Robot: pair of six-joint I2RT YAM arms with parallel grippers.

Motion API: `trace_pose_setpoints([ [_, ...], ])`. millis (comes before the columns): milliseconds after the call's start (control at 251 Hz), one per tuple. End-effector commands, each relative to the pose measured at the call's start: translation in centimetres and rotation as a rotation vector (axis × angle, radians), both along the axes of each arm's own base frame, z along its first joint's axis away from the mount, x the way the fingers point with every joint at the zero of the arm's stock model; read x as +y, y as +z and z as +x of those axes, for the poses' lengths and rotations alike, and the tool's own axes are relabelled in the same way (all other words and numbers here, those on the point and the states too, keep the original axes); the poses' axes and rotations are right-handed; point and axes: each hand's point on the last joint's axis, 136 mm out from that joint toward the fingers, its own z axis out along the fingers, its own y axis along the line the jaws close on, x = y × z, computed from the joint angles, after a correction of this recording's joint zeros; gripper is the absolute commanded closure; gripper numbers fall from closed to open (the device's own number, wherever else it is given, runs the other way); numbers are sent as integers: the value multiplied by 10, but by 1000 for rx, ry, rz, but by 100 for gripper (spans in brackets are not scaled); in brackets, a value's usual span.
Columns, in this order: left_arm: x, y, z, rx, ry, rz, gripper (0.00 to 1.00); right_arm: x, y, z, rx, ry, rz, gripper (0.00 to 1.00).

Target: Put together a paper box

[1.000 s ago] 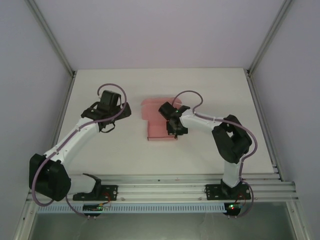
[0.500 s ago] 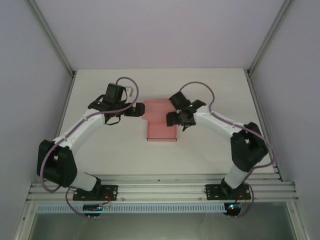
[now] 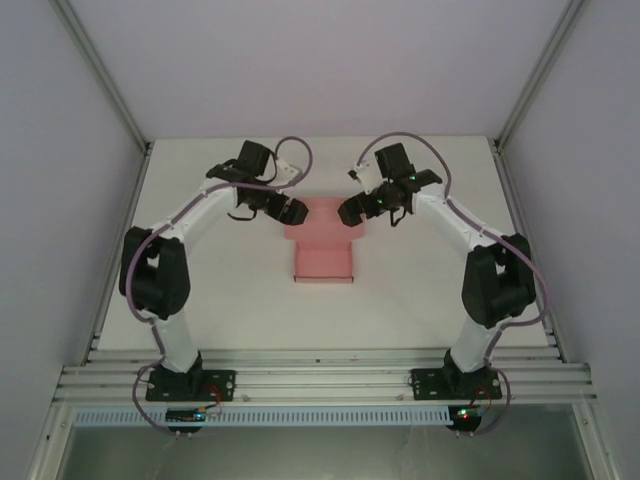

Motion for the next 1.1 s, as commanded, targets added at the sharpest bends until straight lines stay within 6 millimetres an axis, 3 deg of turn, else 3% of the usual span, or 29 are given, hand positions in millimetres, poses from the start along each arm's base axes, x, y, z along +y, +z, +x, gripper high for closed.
trace_pose_setpoints([
  [0, 0, 5, -6, 20, -66, 11, 38, 2, -10, -6, 56, 85, -31, 21],
  [72, -1, 2, -6, 33, -76, 13, 44, 2, -14, -8, 73, 121, -54, 28],
  [208, -3, -5, -11, 54, -105, 30, 57, -1, -19, -10, 96, 105, -66, 58],
  [299, -2, -4, -13, 49, -111, 38, 66, -3, -18, -13, 99, 86, -65, 68],
  [339, -2, -3, -12, 41, -109, 43, 74, -5, -18, -14, 97, 74, -65, 73],
  [415, 1, -3, -11, 30, -94, 67, 100, -8, -17, -13, 86, 54, -73, 83],
  [539, 3, 1, -10, 1, -65, 98, 100, -12, -15, -13, 70, 43, -96, 100],
  [722, 8, 19, 0, -87, 66, 175, 100, -16, 0, -6, -19, -37, -125, 100],
  [862, 20, 35, 13, -143, 261, 248, 100, -18, 20, 1, -118, -143, -117, 100],
  [1098, 36, 40, 33, -151, 707, 201, 100, -20, 36, 21, -246, -512, 11, 100],
])
